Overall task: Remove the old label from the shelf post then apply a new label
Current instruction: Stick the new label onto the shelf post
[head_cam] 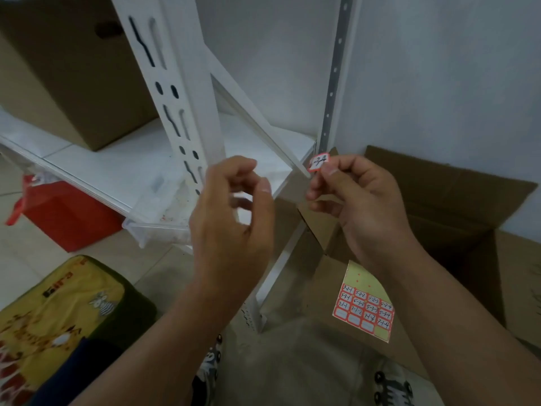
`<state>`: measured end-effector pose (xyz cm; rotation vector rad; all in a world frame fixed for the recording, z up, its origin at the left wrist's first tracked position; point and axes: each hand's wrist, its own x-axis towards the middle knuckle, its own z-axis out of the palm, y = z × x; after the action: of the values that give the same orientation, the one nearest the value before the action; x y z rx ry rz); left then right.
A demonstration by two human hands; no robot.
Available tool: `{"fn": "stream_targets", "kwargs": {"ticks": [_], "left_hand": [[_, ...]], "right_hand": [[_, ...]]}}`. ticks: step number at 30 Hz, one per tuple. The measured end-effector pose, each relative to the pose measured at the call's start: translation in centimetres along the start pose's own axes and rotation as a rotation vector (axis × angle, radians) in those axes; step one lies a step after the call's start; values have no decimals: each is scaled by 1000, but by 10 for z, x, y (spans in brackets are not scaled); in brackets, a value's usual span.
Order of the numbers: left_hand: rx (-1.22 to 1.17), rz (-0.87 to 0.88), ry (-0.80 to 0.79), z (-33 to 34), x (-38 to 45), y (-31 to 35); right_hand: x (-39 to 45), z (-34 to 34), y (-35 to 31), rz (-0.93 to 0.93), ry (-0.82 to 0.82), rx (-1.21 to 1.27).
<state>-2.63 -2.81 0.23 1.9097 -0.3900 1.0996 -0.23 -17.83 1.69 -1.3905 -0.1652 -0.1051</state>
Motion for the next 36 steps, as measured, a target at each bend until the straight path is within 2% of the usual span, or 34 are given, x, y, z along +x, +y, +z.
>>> {"fn": "stream_targets", "kwargs": {"ticks": [2, 4, 5, 8, 10, 13, 21, 28, 36], "left_hand": [[77, 79, 178, -9, 3, -8], [160, -2, 302, -15, 5, -20], [173, -82, 310, -18, 6, -27], [149, -258, 185, -22, 7, -36], [99, -294, 105, -21, 11, -39], [57, -314, 79, -13, 16, -38], [179, -191, 19, -16, 13, -51], [60, -101, -50, -27, 7, -56], [60, -82, -16, -27, 6, -61]], "right_hand": [[2, 7, 3, 37, -20, 64], [3, 21, 8, 77, -87, 63], [3, 28, 12, 87, -116, 57], [5, 47, 21, 111, -143, 69], [7, 53, 25, 123, -136, 50], [7, 55, 26, 124, -118, 34], [6, 57, 29, 110, -142, 32], [4, 68, 24, 62, -226, 65], [2, 82, 24, 64, -187, 101]]}}
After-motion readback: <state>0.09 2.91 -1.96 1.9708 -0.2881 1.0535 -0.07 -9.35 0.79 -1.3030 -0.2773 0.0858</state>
